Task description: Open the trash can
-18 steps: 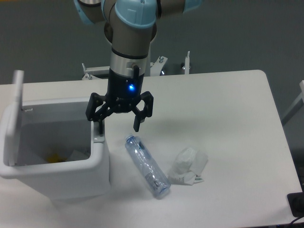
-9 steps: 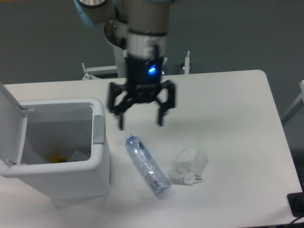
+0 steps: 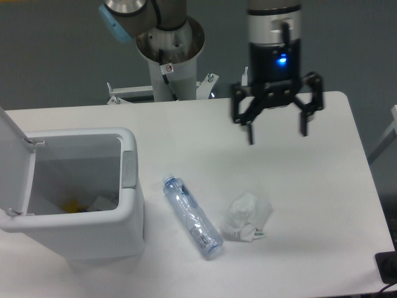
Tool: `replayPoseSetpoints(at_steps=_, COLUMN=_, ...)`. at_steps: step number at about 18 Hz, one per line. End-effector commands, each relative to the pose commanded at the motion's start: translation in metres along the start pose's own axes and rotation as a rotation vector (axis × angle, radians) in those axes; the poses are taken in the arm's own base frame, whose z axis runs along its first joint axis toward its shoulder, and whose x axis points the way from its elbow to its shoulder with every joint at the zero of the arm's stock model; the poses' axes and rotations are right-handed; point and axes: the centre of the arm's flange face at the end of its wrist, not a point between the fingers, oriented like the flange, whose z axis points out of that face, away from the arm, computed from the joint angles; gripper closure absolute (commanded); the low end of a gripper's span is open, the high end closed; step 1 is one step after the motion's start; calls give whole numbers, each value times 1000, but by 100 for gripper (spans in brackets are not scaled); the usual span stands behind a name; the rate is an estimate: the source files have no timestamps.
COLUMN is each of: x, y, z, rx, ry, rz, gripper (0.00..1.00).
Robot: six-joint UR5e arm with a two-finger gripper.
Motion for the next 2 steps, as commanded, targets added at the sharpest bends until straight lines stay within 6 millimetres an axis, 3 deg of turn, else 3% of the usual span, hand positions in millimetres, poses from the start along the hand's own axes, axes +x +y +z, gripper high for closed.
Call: replayPoseSetpoints(at_steps=2, x=-8, y=5, z=1, rx=-8, ry=-8, rz=-4, gripper=0)
